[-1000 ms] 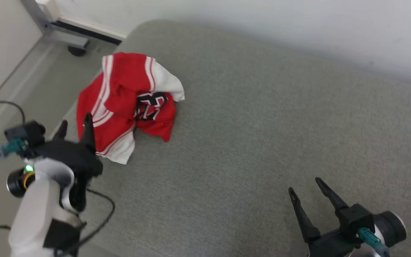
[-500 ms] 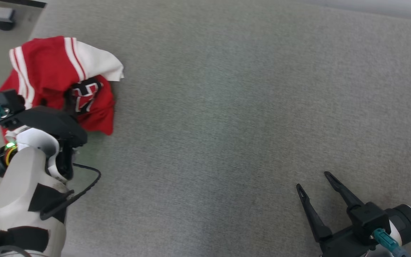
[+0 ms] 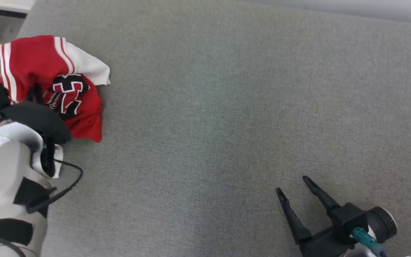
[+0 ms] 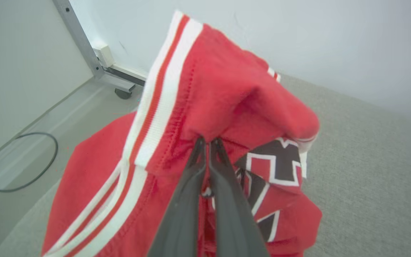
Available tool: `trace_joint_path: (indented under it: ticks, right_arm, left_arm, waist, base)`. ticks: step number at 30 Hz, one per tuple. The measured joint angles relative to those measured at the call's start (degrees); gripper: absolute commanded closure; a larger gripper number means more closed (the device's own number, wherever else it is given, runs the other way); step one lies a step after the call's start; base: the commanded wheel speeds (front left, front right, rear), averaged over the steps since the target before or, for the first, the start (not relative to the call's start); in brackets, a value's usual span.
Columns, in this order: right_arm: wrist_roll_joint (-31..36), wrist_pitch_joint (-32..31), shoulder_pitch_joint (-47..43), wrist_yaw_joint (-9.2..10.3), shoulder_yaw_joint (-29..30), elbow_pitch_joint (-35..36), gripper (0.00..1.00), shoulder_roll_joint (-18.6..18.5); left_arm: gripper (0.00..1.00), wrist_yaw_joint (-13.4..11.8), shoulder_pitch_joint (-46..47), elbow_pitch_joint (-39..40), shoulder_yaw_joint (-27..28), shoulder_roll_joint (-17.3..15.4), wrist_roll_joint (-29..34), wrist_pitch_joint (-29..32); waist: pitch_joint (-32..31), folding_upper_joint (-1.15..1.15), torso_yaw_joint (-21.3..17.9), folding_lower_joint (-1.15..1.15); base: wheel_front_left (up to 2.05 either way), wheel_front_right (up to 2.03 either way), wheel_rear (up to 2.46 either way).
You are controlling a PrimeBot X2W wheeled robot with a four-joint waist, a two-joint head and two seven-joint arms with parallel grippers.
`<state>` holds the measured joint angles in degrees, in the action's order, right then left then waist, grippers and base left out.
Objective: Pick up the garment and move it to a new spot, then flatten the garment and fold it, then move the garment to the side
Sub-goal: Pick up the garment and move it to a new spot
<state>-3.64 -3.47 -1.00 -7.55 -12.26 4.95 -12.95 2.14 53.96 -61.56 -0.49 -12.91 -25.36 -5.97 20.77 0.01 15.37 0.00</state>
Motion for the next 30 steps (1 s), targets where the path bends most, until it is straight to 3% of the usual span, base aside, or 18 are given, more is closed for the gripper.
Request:
trace_joint_path:
  ticks: [8, 17, 26, 30]
  right_arm:
    - [-1.4, 5.7, 2.0, 0.00, -1.4, -9.0, 0.00, 5.9]
    - [-2.5, 11.0, 1.1, 0.00, -0.6, -16.1, 0.00, 9.3]
    - [-2.3, 12.1, 0.8, 0.00, 0.5, -18.1, 0.00, 9.9]
    - [-1.8, 11.9, 0.8, -0.01, 0.7, -17.7, 0.00, 10.0]
  left_arm:
    - [1.00, 2.8, 4.4, 3.0, -4.3, -4.5, 2.9, 2.3]
    - [1.00, 4.7, 7.3, 14.6, -9.8, -4.1, 4.4, 6.6]
    - [1.00, 5.3, 5.3, 34.7, -14.7, -1.9, 1.6, 10.6]
    - [1.00, 3.4, 1.3, 42.9, -13.7, -0.5, -0.3, 10.3]
  waist:
    - [-7.6, -0.01, 0.8, -0.01]
    - [-17.3, -0.01, -0.9, -0.02]
    - [-22.6, -0.02, -8.0, -0.02]
    - [-23.5, -0.02, -12.6, -0.01]
  base:
    - [0.00, 0.00, 0.00]
    - [0.00, 0.00, 0.00]
    - [0.00, 0.00, 0.00]
    - [0.00, 0.00, 0.00]
